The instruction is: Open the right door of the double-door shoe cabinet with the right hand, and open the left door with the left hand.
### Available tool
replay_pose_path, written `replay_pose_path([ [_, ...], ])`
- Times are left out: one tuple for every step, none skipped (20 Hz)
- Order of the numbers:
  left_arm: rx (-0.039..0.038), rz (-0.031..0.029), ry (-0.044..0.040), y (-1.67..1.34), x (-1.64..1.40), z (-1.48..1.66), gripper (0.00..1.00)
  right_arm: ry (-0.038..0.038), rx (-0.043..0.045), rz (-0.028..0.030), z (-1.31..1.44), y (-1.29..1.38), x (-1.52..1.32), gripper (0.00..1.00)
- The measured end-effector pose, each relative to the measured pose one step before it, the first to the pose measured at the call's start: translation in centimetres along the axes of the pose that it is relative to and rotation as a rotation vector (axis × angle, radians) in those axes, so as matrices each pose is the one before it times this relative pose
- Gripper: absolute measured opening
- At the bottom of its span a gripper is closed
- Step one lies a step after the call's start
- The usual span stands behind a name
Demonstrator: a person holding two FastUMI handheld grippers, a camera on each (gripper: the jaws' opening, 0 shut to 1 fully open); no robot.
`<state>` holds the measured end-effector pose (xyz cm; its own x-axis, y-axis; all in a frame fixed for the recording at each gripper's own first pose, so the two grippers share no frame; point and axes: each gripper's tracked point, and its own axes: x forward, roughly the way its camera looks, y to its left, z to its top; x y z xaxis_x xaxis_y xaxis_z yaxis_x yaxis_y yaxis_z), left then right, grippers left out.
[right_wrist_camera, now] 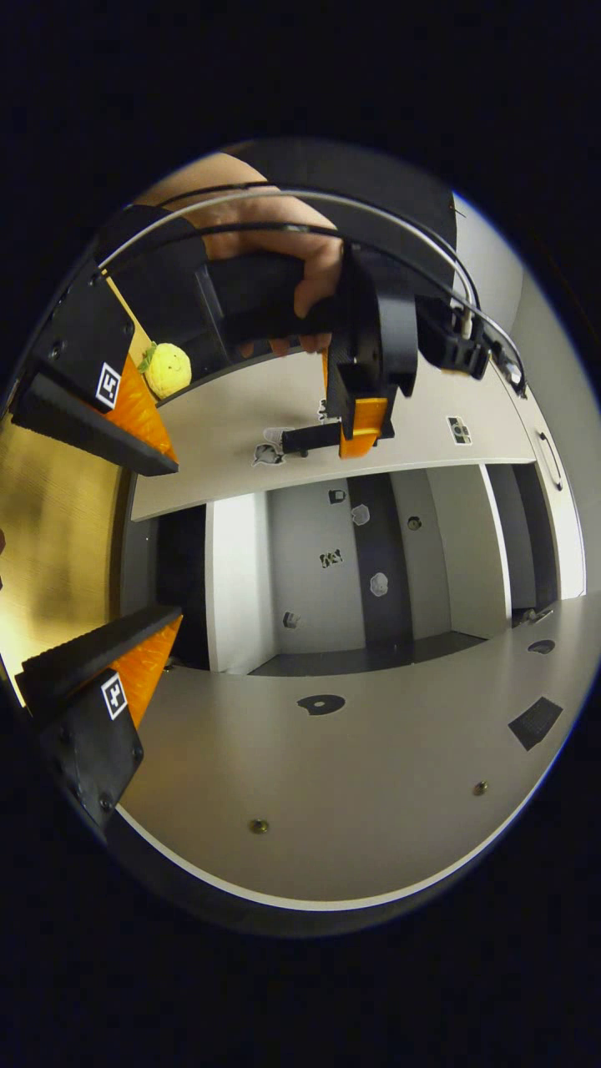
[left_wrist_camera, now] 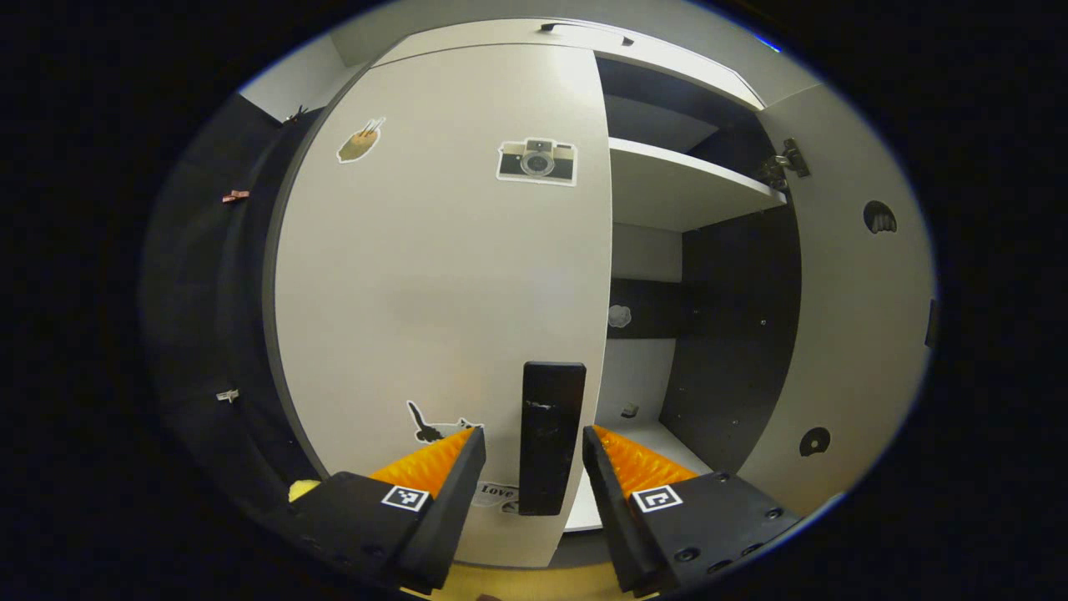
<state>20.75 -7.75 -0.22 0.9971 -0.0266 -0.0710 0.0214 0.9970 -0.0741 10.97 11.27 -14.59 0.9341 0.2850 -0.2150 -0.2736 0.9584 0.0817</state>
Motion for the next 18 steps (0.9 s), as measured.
replay_pose_path([
  [-0.01458,-0.00076,0.00835,-0.179,0.456,-0.062,0.73,-0.00495,-0.00577,0.00636,0.155,-0.023,-0.086,0.98],
  [-0.01315,-0.00157,0.00361,-0.139,0.192,-0.011,0.73,-0.00412,-0.00532,0.00629,0.085,0.074,-0.088,0.99],
  [-0.01025,-0.00191,0.00312,-0.215,0.113,-0.063,0.71,-0.00396,-0.00243,0.00767,0.06,0.063,-0.214,0.99],
  [-0.00289,0.02496,0.00096,0.255,-0.029,0.016,0.67,-0.00012,-0.00043,0.01062,-0.015,0.121,-0.176,0.99],
  [-0.00203,0.01853,-0.00032,0.293,0.136,-0.029,0.58,0.00196,0.00057,0.01296,-0.074,0.09,-0.155,0.99],
  [-0.01067,-0.00309,-0.00705,-0.226,0.124,0.016,0.51,0.00201,0.00013,0.01305,-0.016,0.101,0.004,0.98],
  [0.00054,0.0042,-0.00123,0.002,-0.081,-0.054,0.42,0.0047,0.00044,0.0143,-0.147,0.123,-0.187,0.99],
  [0.02378,0.00279,-0.00266,0.018,-0.128,0.055,0.39,0.00553,0.0025,0.01626,-0.131,0.187,-0.175,0.98],
  [0.03445,0.00339,-0.00486,0.023,0.066,-0.1,0.36,0.00465,0.00453,0.01828,-0.157,0.166,-0.193,0.98],
  [0.0293,0.00339,-0.00108,-0.032,0.005,-0.206,0.35,0.00629,0.00336,0.0188,-0.137,0.203,-0.112,0.98],
  [0.01263,0.00098,0.0,0.032,0.018,-0.228,0.31,0.00417,-0.00231,0.02285,-0.129,0.296,-0.153,0.98],
  [-0.00661,0.00172,-0.01035,0.001,-0.14,0.131,0.3,0.00597,-0.00386,0.0206,-0.19,0.303,-0.212,0.99],
  [-0.0133,0.00544,0.00848,0.027,-0.049,-0.183,0.25,0.00779,-0.00549,0.02089,-0.24,0.347,-0.335,0.99],
  [-0.0051,0.009,0.0017,0.07,-0.098,0.054,0.22,0.00619,-0.0027,0.01398,-0.184,0.128,-0.284,0.99],
  [0.00395,0.00686,0.0029,0.029,-0.026,0.038,0.19,0.00361,0.00161,0.00879,-0.227,0.17,-0.426,0.99],
  [0.00894,0.00569,0.0039,0.087,-0.196,0.1,0.18,0.00596,0.0039,0.00082,-0.24,0.112,-0.398,0.98],
  [-0.00614,0.00563,0.00404,0.039,-0.19,-0.052,0.18,0.00788,0.00255,-0.0057,-0.258,-0.092,-0.437,0.99],
  [-0.00848,0.00088,0.00247,0.066,-0.34,0.029,0.18,0.00275,-0.00092,-0.01337,-0.138,-0.278,-0.409,0.98],
])
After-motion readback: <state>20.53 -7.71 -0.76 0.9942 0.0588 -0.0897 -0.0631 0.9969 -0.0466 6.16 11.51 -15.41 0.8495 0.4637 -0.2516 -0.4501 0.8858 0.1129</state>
